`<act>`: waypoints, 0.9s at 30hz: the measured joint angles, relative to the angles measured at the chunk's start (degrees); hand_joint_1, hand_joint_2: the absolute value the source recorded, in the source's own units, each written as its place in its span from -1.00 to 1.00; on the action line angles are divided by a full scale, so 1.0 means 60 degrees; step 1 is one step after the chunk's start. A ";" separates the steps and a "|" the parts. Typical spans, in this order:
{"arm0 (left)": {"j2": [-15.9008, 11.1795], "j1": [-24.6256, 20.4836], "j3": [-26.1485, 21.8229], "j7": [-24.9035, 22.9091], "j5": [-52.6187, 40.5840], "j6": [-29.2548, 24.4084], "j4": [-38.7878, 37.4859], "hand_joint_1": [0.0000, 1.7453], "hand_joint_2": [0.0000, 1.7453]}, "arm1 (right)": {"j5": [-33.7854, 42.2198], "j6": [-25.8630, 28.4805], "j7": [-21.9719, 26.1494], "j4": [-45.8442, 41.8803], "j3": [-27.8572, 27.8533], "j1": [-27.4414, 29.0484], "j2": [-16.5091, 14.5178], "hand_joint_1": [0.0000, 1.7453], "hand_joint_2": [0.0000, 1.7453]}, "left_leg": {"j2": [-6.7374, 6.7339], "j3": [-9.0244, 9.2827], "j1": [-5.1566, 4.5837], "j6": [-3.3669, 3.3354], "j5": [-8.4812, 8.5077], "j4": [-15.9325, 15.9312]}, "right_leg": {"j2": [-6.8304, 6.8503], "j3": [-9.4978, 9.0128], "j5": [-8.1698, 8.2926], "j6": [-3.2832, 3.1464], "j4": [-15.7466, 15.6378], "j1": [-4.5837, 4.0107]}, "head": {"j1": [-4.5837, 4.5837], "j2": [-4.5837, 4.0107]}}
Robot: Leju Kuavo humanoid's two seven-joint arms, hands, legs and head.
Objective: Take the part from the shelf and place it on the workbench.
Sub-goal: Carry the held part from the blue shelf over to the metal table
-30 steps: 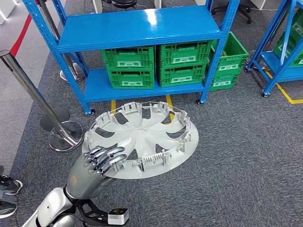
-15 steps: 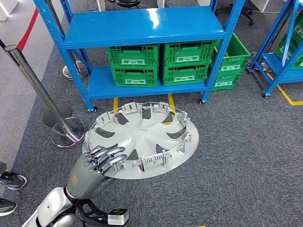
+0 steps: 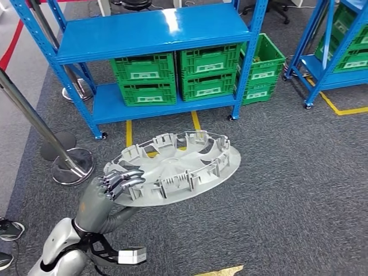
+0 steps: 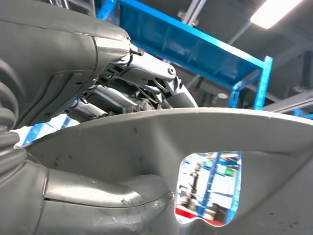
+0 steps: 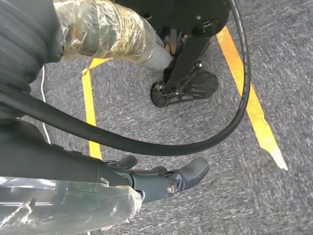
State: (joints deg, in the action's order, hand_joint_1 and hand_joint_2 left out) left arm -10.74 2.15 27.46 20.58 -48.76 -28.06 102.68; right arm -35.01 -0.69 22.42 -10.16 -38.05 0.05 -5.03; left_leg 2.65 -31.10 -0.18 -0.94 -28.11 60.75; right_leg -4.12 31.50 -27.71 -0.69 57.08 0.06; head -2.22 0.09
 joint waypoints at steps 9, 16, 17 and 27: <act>0.0314 -0.0261 -0.0068 0.0074 -0.0126 0.0337 -0.0098 1.00 1.00 | 0.0041 0.0070 0.0002 -0.0057 -0.0019 0.0004 -0.0047 -1.00 1.00 | -0.0584 0.0306 0.0083 -0.0158 0.0167 -0.1029 | 0.0537 0.1309 -0.0943 0.0466 0.2081 0.0043 | 0.0115 0.0000; 0.0546 -0.0341 -0.0074 0.0022 -0.0295 0.0465 -0.0259 1.00 1.00 | 0.0035 0.0053 0.0004 -0.0119 -0.0025 -0.0055 0.0030 -1.00 1.00 | -0.1274 0.0261 0.0034 0.0074 -0.0038 -0.0737 | 0.1277 0.0265 0.0024 0.0536 0.0219 0.0114 | 0.0130 0.0000; 0.0554 -0.0359 -0.0077 0.0021 -0.0300 0.0464 -0.0265 1.00 1.00 | 0.0033 0.0051 0.0004 -0.0121 -0.0025 -0.0071 0.0030 -1.00 1.00 | -0.1353 0.0249 0.0002 0.0108 -0.0062 -0.0694 | 0.1289 0.0234 -0.0017 0.0461 0.0144 0.0090 | 0.0131 0.0000; 0.0570 -0.0403 -0.0097 0.0015 -0.0381 0.0462 -0.0336 1.00 1.00 | -0.0053 0.0052 -0.0005 -0.0125 -0.0057 -0.0053 0.0030 -1.00 1.00 | -0.0505 -0.0834 0.0087 0.0215 -0.1320 0.2007 | 0.0207 0.0372 0.0126 0.0057 0.0169 0.0091 | 0.0100 0.0000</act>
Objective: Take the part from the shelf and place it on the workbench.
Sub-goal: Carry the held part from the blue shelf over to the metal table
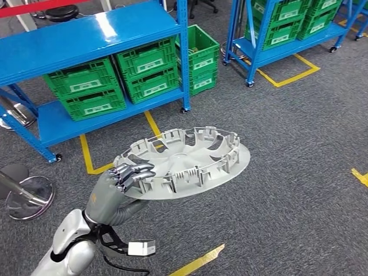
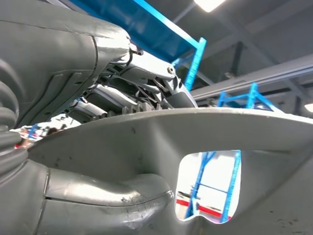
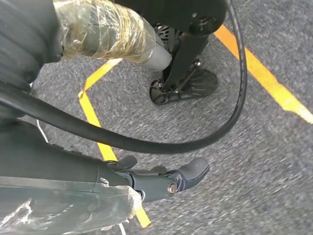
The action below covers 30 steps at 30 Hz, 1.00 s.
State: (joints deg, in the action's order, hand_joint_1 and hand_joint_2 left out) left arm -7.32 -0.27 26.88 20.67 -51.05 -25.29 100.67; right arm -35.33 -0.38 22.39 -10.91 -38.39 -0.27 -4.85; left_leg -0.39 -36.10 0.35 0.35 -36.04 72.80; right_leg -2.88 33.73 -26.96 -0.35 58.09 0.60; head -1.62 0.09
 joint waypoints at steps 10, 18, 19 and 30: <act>0.0068 -0.0034 -0.0003 -0.0067 -0.0091 0.0003 -0.0006 1.00 1.00 | -0.0029 -0.0024 -0.0006 0.0000 -0.0030 0.0042 0.0002 -1.00 1.00 | 0.0277 0.0947 0.0060 -0.0317 0.1287 -0.2651 | -0.0201 0.0591 -0.0152 0.0410 0.0535 -0.0016 | 0.0059 0.0000; 0.0089 0.0005 -0.0015 -0.0075 -0.0098 0.0003 -0.0010 1.00 1.00 | -0.0093 0.0001 -0.0016 -0.0008 -0.0037 0.0017 0.0002 -1.00 1.00 | -0.0670 0.0975 -0.0038 -0.0301 0.1274 -0.2650 | 0.0837 0.0431 -0.0253 0.0468 0.0927 -0.0034 | 0.0129 0.0000; 0.0090 0.0003 -0.0016 -0.0075 -0.0098 0.0001 -0.0010 1.00 1.00 | -0.0097 0.0004 -0.0016 -0.0011 -0.0038 -0.0002 0.0003 -1.00 1.00 | -0.0753 0.0983 -0.0070 -0.0262 0.1256 -0.2636 | 0.0999 0.0108 -0.0107 0.0407 0.0357 -0.0063 | 0.0129 0.0000; 0.0076 0.0082 -0.0044 -0.0075 -0.0144 -0.0047 -0.0010 1.00 1.00 | -0.0171 0.0059 -0.0025 -0.0018 -0.0045 -0.0042 0.0000 -1.00 1.00 | -0.0015 -0.0199 -0.0022 0.0060 -0.0305 0.0269 | 0.0188 0.0022 0.0074 -0.0048 -0.0100 -0.0027 | 0.0072 0.0000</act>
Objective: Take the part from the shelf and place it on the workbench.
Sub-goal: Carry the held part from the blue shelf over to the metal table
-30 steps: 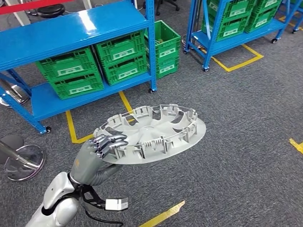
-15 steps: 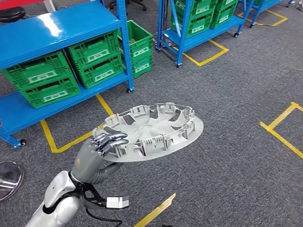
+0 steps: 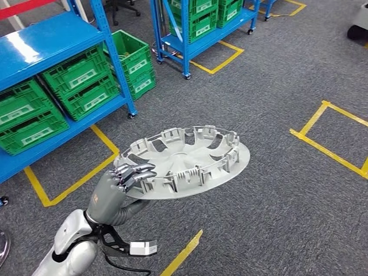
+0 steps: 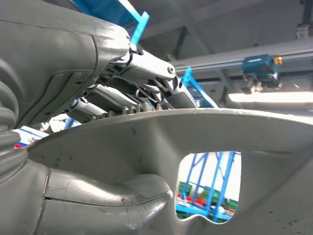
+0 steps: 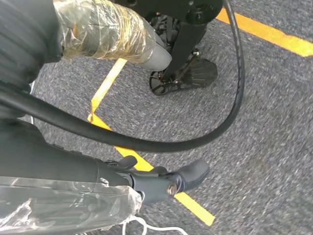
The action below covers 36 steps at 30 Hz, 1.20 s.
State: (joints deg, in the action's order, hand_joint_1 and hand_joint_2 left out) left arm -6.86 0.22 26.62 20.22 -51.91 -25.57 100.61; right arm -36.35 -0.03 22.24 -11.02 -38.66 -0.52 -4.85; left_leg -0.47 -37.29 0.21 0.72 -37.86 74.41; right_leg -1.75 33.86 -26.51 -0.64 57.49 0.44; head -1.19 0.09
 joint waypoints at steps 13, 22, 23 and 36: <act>-0.0017 -0.0031 0.0023 0.0158 -0.0495 -0.0230 0.0000 1.00 1.00 | -0.0114 0.0005 -0.0001 0.0000 -0.0060 0.0046 0.0000 -1.00 1.00 | 0.0424 0.1159 0.0097 -0.0327 0.1559 -0.2887 | -0.0546 0.0457 -0.0061 0.0369 0.0389 0.0016 | 0.0053 0.0000; -0.0062 -0.0098 0.0108 0.0614 -0.1042 -0.0633 0.0000 1.00 1.00 | -0.0259 -0.0034 0.0009 -0.0011 -0.0076 0.0010 0.0001 -1.00 1.00 | -0.0682 0.1187 -0.0012 -0.0355 0.1527 -0.2900 | 0.0717 0.0297 -0.0258 0.0488 0.0733 -0.0005 | 0.0146 0.0000; -0.0089 -0.0141 0.0164 0.0722 -0.1267 -0.0805 0.0000 1.00 1.00 | -0.0296 -0.0046 0.0013 -0.0015 -0.0077 -0.0020 0.0001 -1.00 1.00 | -0.0766 0.1193 -0.0042 -0.0310 0.1509 -0.2886 | 0.0866 0.0043 -0.0163 0.0439 0.0290 -0.0039 | 0.0138 0.0000; -0.0704 -0.0784 0.1262 0.0817 -0.2913 -0.1564 -0.0029 1.00 1.00 | -0.0556 -0.0128 0.0038 -0.0018 -0.0080 -0.0130 0.0004 -1.00 1.00 | 0.0209 0.0391 0.0029 -0.0088 0.1106 -0.1186 | -0.0420 -0.0040 -0.0029 -0.0002 0.0046 -0.0046 | 0.0055 0.0000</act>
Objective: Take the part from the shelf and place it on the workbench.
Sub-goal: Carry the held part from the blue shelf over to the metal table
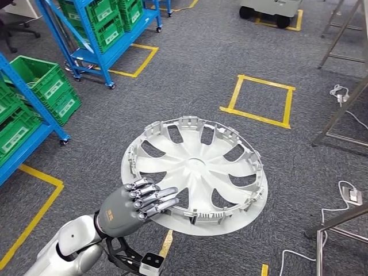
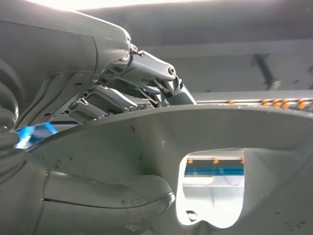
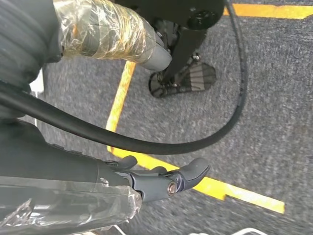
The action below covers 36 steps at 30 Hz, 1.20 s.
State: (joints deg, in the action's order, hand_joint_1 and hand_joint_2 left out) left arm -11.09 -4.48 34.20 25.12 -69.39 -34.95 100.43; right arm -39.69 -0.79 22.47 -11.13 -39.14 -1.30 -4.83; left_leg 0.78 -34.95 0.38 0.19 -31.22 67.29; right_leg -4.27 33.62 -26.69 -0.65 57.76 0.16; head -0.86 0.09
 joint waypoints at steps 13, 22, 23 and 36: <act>-0.0277 -0.0471 0.0518 -0.0046 0.0731 -0.0004 -0.0086 1.00 1.00 | -0.0231 -0.0025 0.0029 0.0005 0.0002 -0.0037 -0.0004 -1.00 1.00 | -0.0478 0.0590 -0.0002 -0.0299 0.0570 -0.1702 | 0.0664 0.1604 -0.0971 0.0545 0.2628 0.0130 | 0.0058 0.0000; -0.0369 -0.0597 0.0688 0.0014 0.0775 -0.0015 -0.0182 1.00 1.00 | -0.0264 0.0002 0.0028 0.0004 -0.0001 -0.0025 -0.0004 -1.00 1.00 | -0.1045 0.0686 -0.0029 0.0062 0.0349 -0.1570 | 0.0927 0.0079 -0.0036 0.0192 0.0017 0.0037 | 0.0035 0.0000; -0.0370 -0.0610 0.0696 0.0022 0.0776 -0.0031 -0.0182 1.00 1.00 | -0.0269 0.0003 0.0025 0.0004 -0.0001 -0.0022 -0.0004 -1.00 1.00 | -0.0870 0.0603 -0.0006 0.0102 0.0164 -0.1337 | 0.0844 0.0063 -0.0016 0.0126 -0.0009 0.0055 | 0.0025 0.0000; -0.0162 -0.0542 0.0509 0.0900 0.0757 -0.0685 -0.0268 1.00 1.00 | -0.0458 0.0042 0.0000 0.0011 0.0006 -0.0059 -0.0018 -1.00 1.00 | 0.0440 0.0471 0.0038 -0.0139 0.0538 -0.1544 | -0.0549 0.0322 0.0138 0.0269 0.0059 0.0079 | -0.0032 0.0000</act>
State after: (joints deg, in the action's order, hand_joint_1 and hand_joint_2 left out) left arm -12.06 -7.73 37.25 30.52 -64.85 -39.06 98.83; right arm -42.44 -0.54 22.47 -11.06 -39.11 -1.65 -4.94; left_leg 3.42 -32.12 0.61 -0.65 -27.99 58.03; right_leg -7.56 35.55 -25.86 0.96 58.12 0.63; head -1.05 0.09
